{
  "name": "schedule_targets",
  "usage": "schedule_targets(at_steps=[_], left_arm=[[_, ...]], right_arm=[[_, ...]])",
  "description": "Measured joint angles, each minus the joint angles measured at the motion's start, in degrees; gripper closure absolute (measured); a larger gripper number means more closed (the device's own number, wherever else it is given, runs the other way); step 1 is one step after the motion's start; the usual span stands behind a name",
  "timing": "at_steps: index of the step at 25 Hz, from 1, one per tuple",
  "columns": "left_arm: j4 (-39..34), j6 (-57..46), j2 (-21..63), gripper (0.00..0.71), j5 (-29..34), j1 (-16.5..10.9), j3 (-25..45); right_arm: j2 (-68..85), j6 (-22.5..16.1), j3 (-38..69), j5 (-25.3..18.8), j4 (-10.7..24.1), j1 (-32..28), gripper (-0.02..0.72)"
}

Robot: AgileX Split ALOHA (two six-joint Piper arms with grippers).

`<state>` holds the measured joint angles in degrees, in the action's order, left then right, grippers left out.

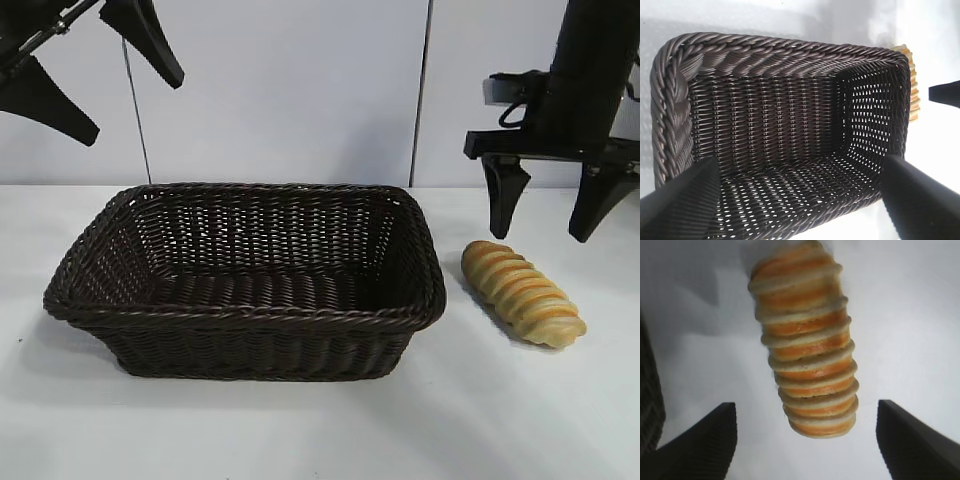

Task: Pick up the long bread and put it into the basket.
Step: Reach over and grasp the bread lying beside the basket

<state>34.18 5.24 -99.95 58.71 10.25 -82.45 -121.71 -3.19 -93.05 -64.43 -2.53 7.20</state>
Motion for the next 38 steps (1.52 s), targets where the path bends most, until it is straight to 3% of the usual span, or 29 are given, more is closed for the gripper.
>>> schedule_targets(at_steps=[12,18,24,38], left_arm=[[0.0,0.0,0.0,0.079,0.0,0.0,0.0],[0.0,0.0,0.0,0.079,0.0,0.0,0.0],[0.0,0.0,0.0,0.079,0.0,0.0,0.0],[0.0,0.0,0.0,0.079,0.0,0.0,0.0]], right_arm=[[-5.0,0.0,0.0,1.8,0.2,0.0,0.152],[-5.0,0.0,0.0,3.0,0.6,0.0,0.306],[-5.0,0.0,0.0,3.3,0.9,0.0,0.54],[-1.4,0.0,0.0,2.8,0.8,0.0,0.577]])
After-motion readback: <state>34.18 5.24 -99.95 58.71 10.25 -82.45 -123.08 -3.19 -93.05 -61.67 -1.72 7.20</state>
